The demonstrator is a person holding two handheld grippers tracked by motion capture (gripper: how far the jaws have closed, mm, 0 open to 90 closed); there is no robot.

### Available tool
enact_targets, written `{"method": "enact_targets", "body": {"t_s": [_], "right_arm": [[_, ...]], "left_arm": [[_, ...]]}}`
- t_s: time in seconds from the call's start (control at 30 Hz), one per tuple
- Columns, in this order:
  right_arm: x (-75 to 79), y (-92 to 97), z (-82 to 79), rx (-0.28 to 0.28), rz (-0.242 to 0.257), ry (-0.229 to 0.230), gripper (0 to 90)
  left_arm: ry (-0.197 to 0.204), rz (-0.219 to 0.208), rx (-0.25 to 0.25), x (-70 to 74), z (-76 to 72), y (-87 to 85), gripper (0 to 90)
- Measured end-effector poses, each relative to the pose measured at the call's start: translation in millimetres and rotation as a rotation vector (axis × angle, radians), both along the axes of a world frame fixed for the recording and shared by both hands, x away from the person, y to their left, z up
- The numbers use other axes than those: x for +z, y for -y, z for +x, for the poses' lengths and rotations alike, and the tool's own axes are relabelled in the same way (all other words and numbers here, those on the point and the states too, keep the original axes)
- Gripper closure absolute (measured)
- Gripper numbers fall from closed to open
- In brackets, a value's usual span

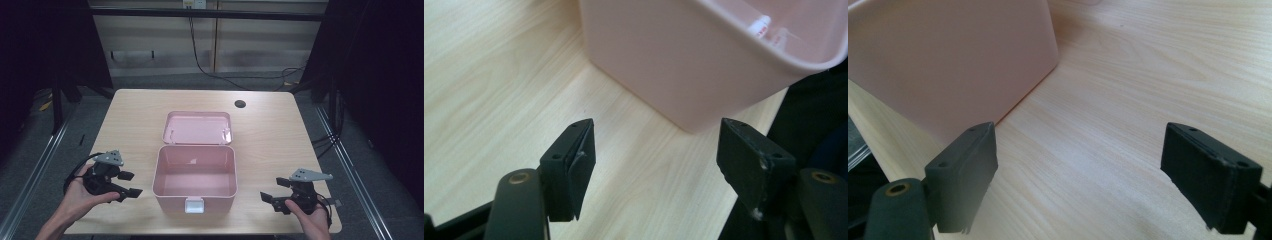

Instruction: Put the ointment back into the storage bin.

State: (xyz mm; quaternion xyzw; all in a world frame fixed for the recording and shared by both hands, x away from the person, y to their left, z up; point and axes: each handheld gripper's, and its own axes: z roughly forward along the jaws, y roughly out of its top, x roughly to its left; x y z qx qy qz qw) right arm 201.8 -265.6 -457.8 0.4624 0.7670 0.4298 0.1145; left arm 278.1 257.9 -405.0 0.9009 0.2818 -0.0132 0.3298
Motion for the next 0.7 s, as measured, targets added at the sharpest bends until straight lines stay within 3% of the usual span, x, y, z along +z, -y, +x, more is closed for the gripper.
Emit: {"method": "enact_targets", "body": {"t_s": [0.07, 0.1, 0.13, 0.3, 0.4, 0.5, 0.7], "right_arm": [[-0.6, -0.3, 0.4, 0.004, -0.003, 0.001, 14.6], [-1.3, -1.0, 0.4, 0.000, -0.009, -0.001, 14.6], [-1.7, -1.2, 0.5, -0.003, -0.008, -0.002, 14.6], [-4.8, -1.5, 1.3, -0.023, -0.014, -0.003, 14.6], [-9.5, -2.4, 3.0, -0.026, -0.018, -0.026, 14.7], [-15.1, -3.2, 7.2, -0.035, -0.054, -0.069, 14.7], [-20.8, -4.5, 11.7, -0.056, -0.109, -0.127, 14.9]], "left_arm": [[-0.012, -0.004, 0.017, -7.5, -0.5, -4.4, 32.9], [0.005, 0.011, 0.047, -13.9, -2.1, -8.3, 32.4], [-0.010, -0.005, 0.051, -17.4, -1.9, -9.8, 32.4], [0.000, -0.010, 0.074, -28.0, -4.4, -14.0, 30.1], [-0.004, -0.019, 0.094, -38.9, -8.5, -14.9, 30.9], [0.005, 0.001, 0.111, -51.1, -13.5, -13.8, 30.9], [0.019, -0.012, 0.158, -55.9, -16.0, -18.1, 29.7]]}}
